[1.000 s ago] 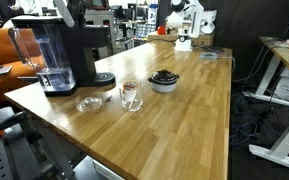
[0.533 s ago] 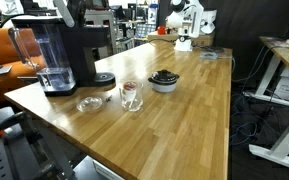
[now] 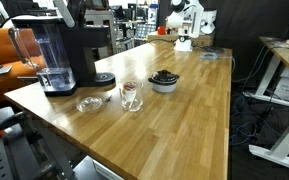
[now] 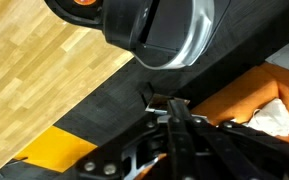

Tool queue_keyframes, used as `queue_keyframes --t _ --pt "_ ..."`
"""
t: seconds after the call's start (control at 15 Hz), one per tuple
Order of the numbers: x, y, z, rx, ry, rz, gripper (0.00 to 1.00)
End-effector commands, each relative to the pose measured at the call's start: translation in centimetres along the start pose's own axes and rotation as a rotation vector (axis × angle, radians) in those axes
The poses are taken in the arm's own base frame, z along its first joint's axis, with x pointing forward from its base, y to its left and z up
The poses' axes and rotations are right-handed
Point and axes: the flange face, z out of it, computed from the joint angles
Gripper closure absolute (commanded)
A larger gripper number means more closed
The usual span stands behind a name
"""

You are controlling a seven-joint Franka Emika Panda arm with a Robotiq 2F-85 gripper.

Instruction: Close the coffee machine chamber

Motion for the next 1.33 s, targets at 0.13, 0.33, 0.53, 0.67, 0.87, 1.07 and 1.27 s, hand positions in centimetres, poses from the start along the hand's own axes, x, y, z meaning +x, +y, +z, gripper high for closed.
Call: queue_keyframes --t 0.13,0.33,0.53,0.67,0.87,1.07,1.27 --pt "-0.4 -2.4 0.5 0.067 -0.025 -0.025 1.0" --pt "-1.6 -2.5 2.6 0.122 -0.062 0.004 1.0" --pt "-2.7 -2.5 4.9 0.172 -0.099 0.031 1.0" --pt "-3.2 -2.8 5.9 0.204 -0.12 0.038 1.0" --pt "-3.3 -3.3 6.5 0.231 -0.136 0.038 1.0" --pt "-3.4 -3.5 6.7 0.247 -0.149 0.038 1.0" --pt "-3.5 -3.2 6.9 0.251 -0.154 0.041 1.0"
